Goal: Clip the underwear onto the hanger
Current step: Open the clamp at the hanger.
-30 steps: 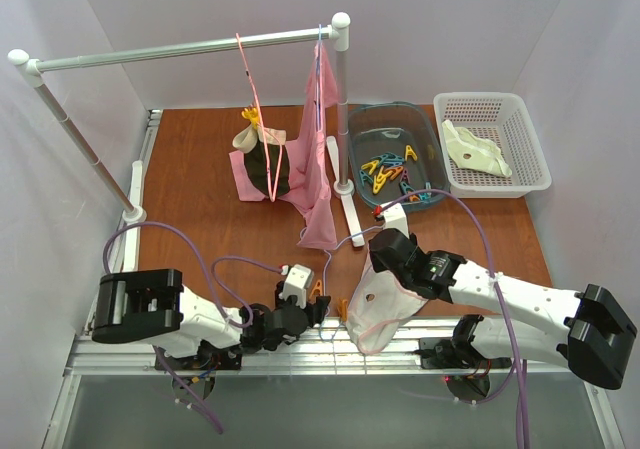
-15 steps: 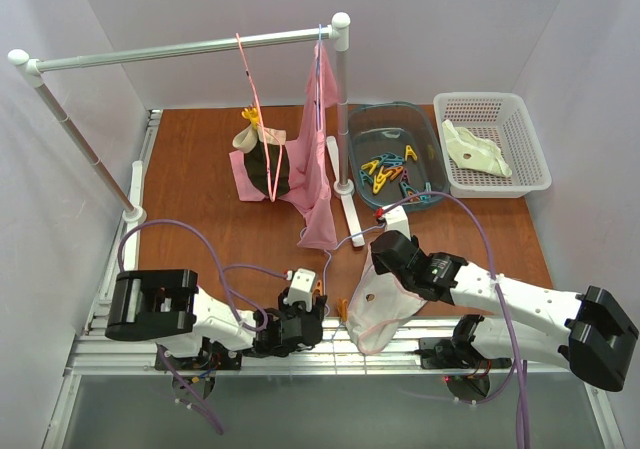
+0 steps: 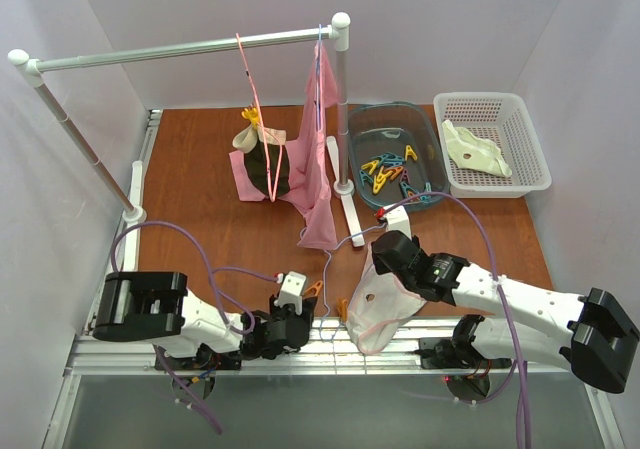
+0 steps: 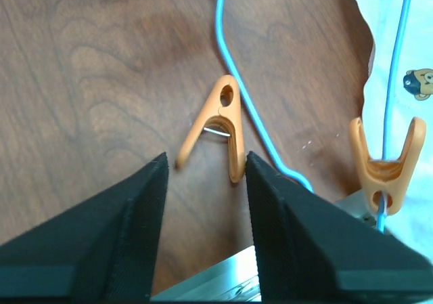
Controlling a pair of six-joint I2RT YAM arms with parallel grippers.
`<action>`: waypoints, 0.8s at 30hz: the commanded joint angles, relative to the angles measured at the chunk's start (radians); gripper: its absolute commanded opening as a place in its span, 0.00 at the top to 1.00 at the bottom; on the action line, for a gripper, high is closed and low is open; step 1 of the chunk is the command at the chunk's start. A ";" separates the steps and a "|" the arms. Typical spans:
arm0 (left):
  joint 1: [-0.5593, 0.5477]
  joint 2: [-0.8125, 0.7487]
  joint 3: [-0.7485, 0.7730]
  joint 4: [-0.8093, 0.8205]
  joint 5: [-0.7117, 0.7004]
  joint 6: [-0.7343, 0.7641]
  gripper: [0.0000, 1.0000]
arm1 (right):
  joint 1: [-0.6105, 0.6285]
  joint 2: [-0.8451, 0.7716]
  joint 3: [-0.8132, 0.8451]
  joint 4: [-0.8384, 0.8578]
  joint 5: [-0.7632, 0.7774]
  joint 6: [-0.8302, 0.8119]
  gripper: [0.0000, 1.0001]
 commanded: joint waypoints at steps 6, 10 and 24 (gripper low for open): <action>-0.007 -0.096 -0.097 0.118 0.076 0.141 0.66 | -0.003 -0.025 -0.011 0.026 -0.007 -0.001 0.51; -0.005 -0.106 -0.116 0.201 0.107 0.219 0.60 | -0.003 -0.022 -0.012 0.026 -0.014 0.002 0.51; 0.039 -0.141 -0.260 0.470 0.199 0.402 0.36 | -0.003 -0.065 -0.021 0.021 -0.027 0.002 0.51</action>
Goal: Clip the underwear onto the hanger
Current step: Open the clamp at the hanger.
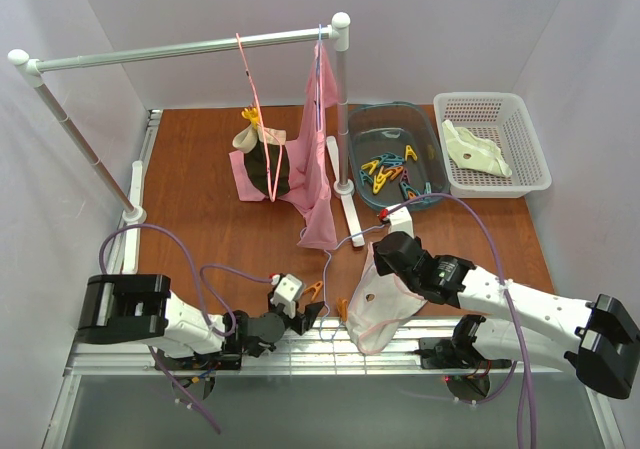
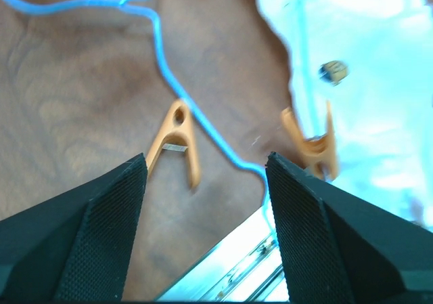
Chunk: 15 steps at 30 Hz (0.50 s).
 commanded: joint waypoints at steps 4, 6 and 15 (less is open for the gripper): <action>0.077 0.014 -0.089 0.113 0.114 0.101 0.32 | -0.002 -0.022 -0.003 0.012 -0.008 0.003 0.51; 0.091 0.023 -0.098 0.115 0.126 0.085 0.31 | -0.002 -0.029 -0.005 0.007 -0.008 0.004 0.50; 0.101 0.047 -0.055 -0.017 0.088 0.004 0.03 | -0.003 -0.059 -0.017 -0.001 -0.008 0.006 0.50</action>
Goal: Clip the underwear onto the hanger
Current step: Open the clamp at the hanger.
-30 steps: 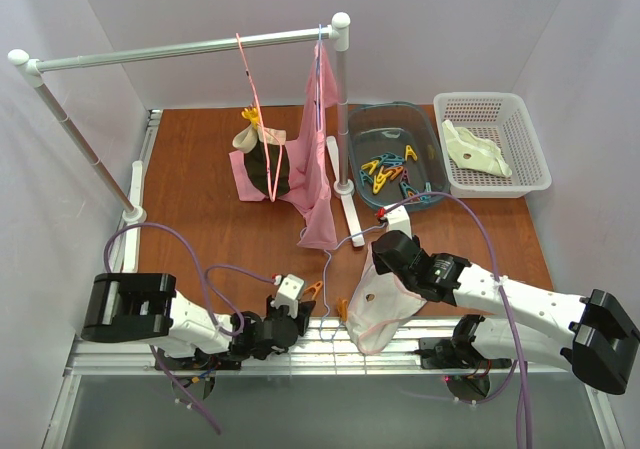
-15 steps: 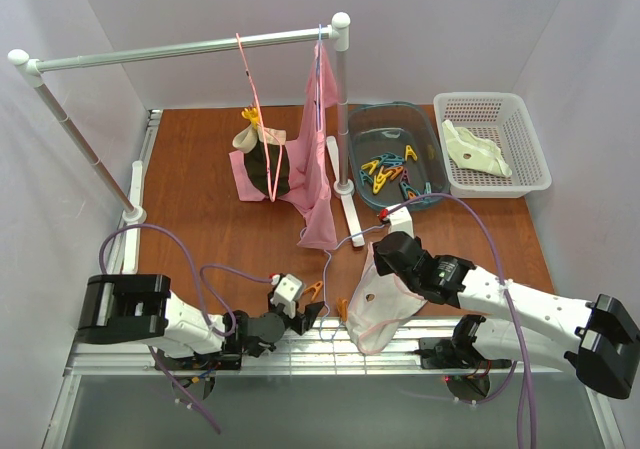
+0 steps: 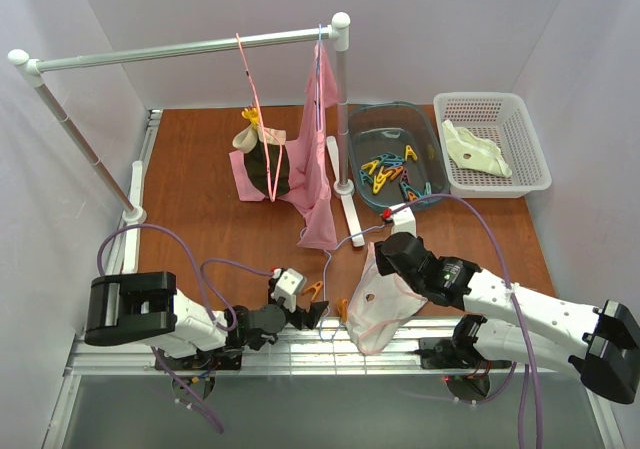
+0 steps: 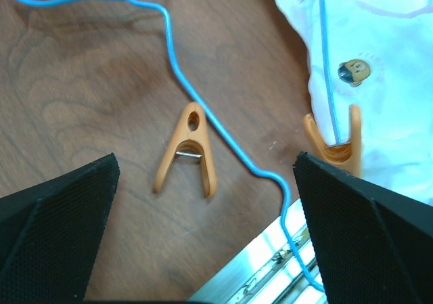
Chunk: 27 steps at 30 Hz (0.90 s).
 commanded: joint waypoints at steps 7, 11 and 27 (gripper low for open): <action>0.006 0.013 -0.055 -0.160 -0.090 -0.090 0.04 | -0.003 -0.026 -0.019 -0.002 0.004 0.007 0.50; 0.006 0.047 -0.014 -0.194 -0.116 -0.111 0.14 | -0.002 -0.028 -0.022 -0.004 0.005 0.004 0.50; 0.003 0.113 -0.044 -0.039 -0.032 -0.019 0.36 | -0.003 -0.022 -0.022 -0.004 0.007 0.003 0.49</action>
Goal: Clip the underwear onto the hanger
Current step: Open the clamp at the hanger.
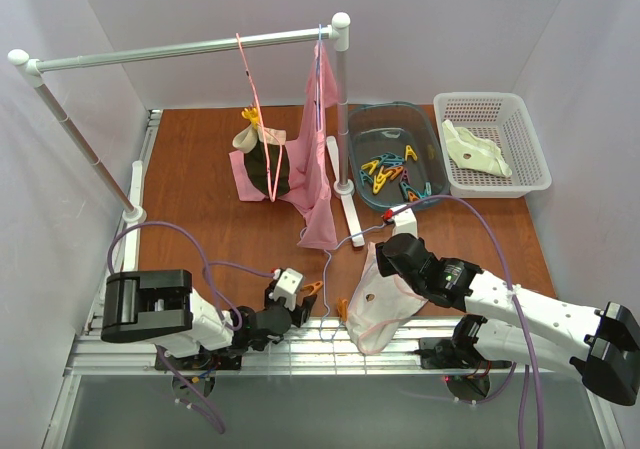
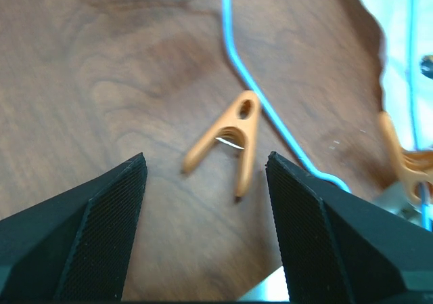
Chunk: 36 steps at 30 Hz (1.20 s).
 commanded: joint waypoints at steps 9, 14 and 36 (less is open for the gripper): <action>0.001 0.119 -0.041 0.073 0.134 0.072 0.57 | -0.003 -0.013 -0.012 -0.002 0.012 -0.001 0.49; -0.002 0.116 -0.033 0.044 0.137 0.058 0.73 | -0.003 -0.015 -0.012 -0.004 0.012 -0.001 0.49; 0.030 -0.401 0.116 -0.395 0.270 0.122 0.82 | -0.105 0.024 -0.066 0.047 -0.064 -0.054 0.50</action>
